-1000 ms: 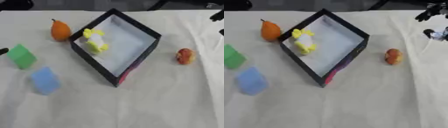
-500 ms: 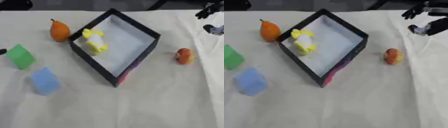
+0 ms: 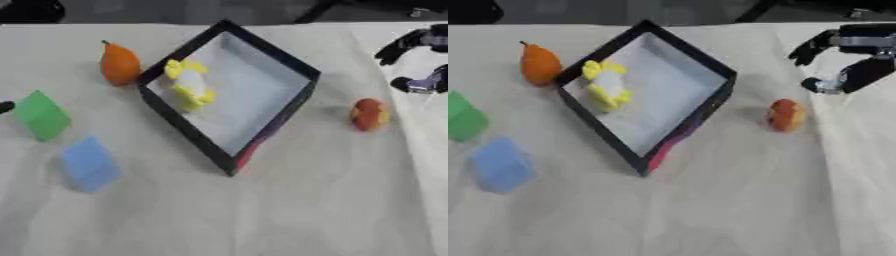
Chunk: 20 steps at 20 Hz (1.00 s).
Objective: Pick up objects on the table and place them in the box.
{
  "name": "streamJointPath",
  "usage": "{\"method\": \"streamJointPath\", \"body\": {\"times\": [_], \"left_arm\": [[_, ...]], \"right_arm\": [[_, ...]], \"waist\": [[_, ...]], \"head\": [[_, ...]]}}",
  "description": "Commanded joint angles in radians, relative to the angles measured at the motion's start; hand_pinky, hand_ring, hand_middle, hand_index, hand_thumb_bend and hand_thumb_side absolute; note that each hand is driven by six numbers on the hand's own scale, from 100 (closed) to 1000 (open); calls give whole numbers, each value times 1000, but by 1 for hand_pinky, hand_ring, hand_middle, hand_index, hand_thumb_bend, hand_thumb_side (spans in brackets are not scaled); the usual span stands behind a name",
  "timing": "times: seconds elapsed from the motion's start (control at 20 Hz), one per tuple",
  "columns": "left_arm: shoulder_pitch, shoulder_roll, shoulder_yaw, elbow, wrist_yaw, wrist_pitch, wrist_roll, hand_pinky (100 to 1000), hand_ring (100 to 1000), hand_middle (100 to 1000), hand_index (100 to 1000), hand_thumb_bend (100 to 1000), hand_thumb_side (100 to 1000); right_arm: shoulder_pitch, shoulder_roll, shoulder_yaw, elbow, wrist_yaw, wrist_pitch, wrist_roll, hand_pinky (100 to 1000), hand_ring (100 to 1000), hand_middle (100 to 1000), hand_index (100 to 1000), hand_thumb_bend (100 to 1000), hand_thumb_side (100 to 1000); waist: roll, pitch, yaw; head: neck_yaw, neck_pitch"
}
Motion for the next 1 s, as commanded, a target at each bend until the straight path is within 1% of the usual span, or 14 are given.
{"method": "streamJointPath", "body": {"times": [0.05,0.15,0.2,0.25,0.3,0.35,0.4,0.55,0.75,1.0], "left_arm": [[-10,21,-1,-17,-4,-2,-6,795,1000,812,834,144,821],[-11,21,-1,-17,-5,-2,-7,795,1000,812,834,145,820],[-12,21,-1,-18,-5,-2,-7,795,1000,812,834,145,820],[-13,21,-2,-18,-4,-1,-8,795,1000,811,834,145,820],[-13,22,-2,-18,-4,-1,-9,795,1000,810,834,144,820],[-13,22,-3,-18,-4,-1,-10,795,1000,808,833,144,820],[-13,22,-4,-18,-4,-2,-11,795,1000,808,833,144,820],[-13,22,-6,-18,-4,-2,-14,796,1000,807,832,143,821],[-12,22,-9,-16,-7,-3,-19,796,1000,813,832,143,824],[-11,22,-11,-16,-9,-4,-24,797,1000,816,831,142,825]], "right_arm": [[2,-62,8,-86,-51,-25,83,920,796,751,895,206,528],[25,-83,23,-155,-61,24,57,922,800,754,894,221,526],[38,-94,32,-193,-61,49,42,926,807,762,895,255,520],[49,-103,42,-228,-58,74,27,926,807,763,896,257,519],[59,-111,49,-258,-54,98,13,928,812,769,901,280,504],[68,-118,58,-286,-46,122,-3,929,815,770,902,304,515],[76,-125,66,-312,-34,145,-19,928,816,772,905,323,523],[94,-136,84,-366,-1,198,-53,928,818,773,918,342,512],[104,-142,106,-410,20,238,-68,928,825,774,928,376,490],[102,-135,115,-405,46,251,-75,931,839,784,935,395,477]], "waist": [[-13,-27,1],[-13,-26,3],[-14,-25,3],[-14,-25,4],[-14,-24,5],[-14,-24,6],[-14,-24,6],[-14,-23,7],[-13,-21,8],[-13,-20,7]], "head": [[-4,-10],[-3,-10],[-2,-10],[-2,-10],[-3,-10],[-3,-11],[-3,-11],[-3,-14],[-5,-14],[-7,-12]]}}
